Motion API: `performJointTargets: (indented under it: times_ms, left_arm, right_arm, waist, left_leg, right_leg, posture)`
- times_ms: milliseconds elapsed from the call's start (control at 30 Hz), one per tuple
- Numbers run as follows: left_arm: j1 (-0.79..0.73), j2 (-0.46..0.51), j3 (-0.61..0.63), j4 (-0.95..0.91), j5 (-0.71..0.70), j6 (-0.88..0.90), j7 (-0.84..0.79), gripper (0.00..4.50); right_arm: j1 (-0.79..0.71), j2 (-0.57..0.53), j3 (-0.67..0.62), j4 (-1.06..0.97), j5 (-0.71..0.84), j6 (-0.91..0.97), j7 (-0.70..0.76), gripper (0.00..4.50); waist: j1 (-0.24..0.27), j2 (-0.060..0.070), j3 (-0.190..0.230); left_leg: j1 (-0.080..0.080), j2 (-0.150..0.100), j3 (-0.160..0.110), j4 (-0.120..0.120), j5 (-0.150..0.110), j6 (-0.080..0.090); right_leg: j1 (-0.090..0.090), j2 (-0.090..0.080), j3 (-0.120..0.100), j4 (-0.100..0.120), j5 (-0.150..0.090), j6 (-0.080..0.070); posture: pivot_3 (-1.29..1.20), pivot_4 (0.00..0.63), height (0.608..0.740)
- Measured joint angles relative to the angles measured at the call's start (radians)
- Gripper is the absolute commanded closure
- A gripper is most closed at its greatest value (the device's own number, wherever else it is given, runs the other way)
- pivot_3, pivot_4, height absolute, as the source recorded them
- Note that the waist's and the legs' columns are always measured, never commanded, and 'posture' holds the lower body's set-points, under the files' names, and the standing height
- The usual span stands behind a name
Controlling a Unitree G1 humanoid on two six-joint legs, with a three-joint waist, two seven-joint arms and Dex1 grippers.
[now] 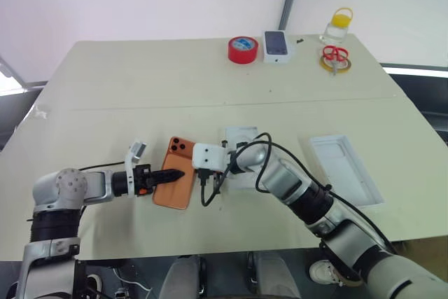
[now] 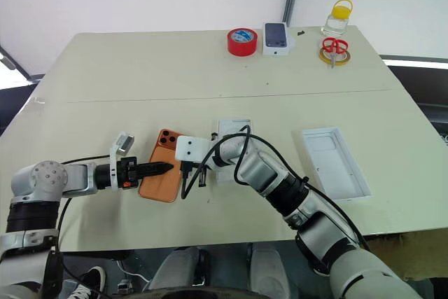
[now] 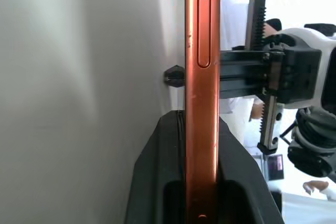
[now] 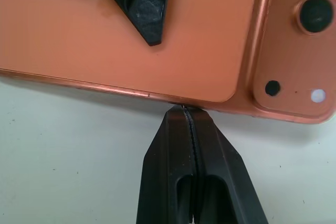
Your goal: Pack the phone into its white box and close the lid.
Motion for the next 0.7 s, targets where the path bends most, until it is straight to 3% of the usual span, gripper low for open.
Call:
performJointTargets:
  times_ms: [133, 167, 233, 400, 500, 600, 700]
  left_arm:
    - [-0.001, -0.036, 0.059, 0.012, -0.027, 0.015, 0.03, 4.48]
    - [-0.001, -0.051, 0.092, 0.024, -0.037, 0.013, 0.042, 4.5]
    - [-0.001, -0.082, 0.145, 0.03, -0.043, 0.001, 0.074, 4.5]
    - [0.01, -0.134, 0.22, 0.011, -0.073, -0.011, 0.137, 4.5]
    - [0.015, -0.154, 0.237, -0.009, -0.084, -0.011, 0.161, 4.5]
    - [0.016, -0.166, 0.252, -0.018, -0.096, -0.012, 0.18, 4.5]
    - [0.012, -0.176, 0.258, -0.017, -0.106, -0.014, 0.189, 4.5]
  right_arm:
    - [0.02, 0.022, -0.071, 0.004, 0.051, -0.003, -0.022, 4.5]
    - [0.029, 0.037, -0.121, 0.004, 0.091, 0.012, -0.019, 4.25]
    - [0.038, 0.056, -0.227, -0.019, 0.202, 0.049, 0.006, 3.67]
    - [0.072, -0.034, -0.346, -0.179, 0.372, 0.101, 0.107, 1.2]
    - [0.144, -0.167, -0.35, -0.242, 0.395, 0.082, 0.169, 1.2]
    - [0.239, -0.343, -0.343, -0.29, 0.368, -0.052, 0.254, 1.2]
    - [0.309, -0.423, -0.341, -0.298, 0.354, -0.128, 0.294, 1.2]
  waist:
    - [0.001, 0.0, 0.0]
    - [0.001, -0.001, 0.001]
    - [0.003, -0.002, 0.002]
    - [0.007, -0.004, 0.004]
    - [0.009, -0.005, 0.005]
    - [0.009, -0.006, 0.006]
    - [0.006, -0.009, 0.008]
  left_leg:
    - [0.0, 0.0, 0.0, 0.0, 0.0, 0.0]
    - [-0.001, 0.0, 0.0, 0.0, 0.0, 0.0]
    - [-0.002, 0.0, 0.0, 0.0, 0.0, 0.0]
    - [-0.003, 0.0, 0.0, 0.0, 0.0, -0.001]
    - [-0.007, -0.002, 0.0, 0.0, -0.001, -0.001]
    - [-0.012, -0.003, 0.0, 0.001, 0.0, -0.001]
    - [-0.012, -0.001, 0.0, 0.002, 0.0, -0.001]
  right_leg:
    - [0.0, 0.0, 0.0, 0.0, 0.0, 0.0]
    - [-0.001, -0.001, 0.0, 0.0, 0.0, 0.0]
    - [-0.001, -0.001, 0.0, 0.0, 0.001, 0.002]
    - [-0.002, -0.003, 0.0, -0.002, 0.002, 0.002]
    - [-0.005, -0.003, 0.0, -0.002, 0.001, 0.0]
    - [-0.009, -0.003, -0.001, -0.002, 0.001, 0.001]
    - [-0.009, -0.002, -0.001, -0.002, 0.0, 0.0]
  posture:
    - [0.0, 0.15, 0.74]
    - [0.0, 0.15, 0.74]
    - [0.0, 0.15, 0.74]
    - [0.0, 0.15, 0.74]
    - [0.0, 0.15, 0.74]
    - [0.0, 0.15, 0.74]
    - [0.0, 0.15, 0.74]
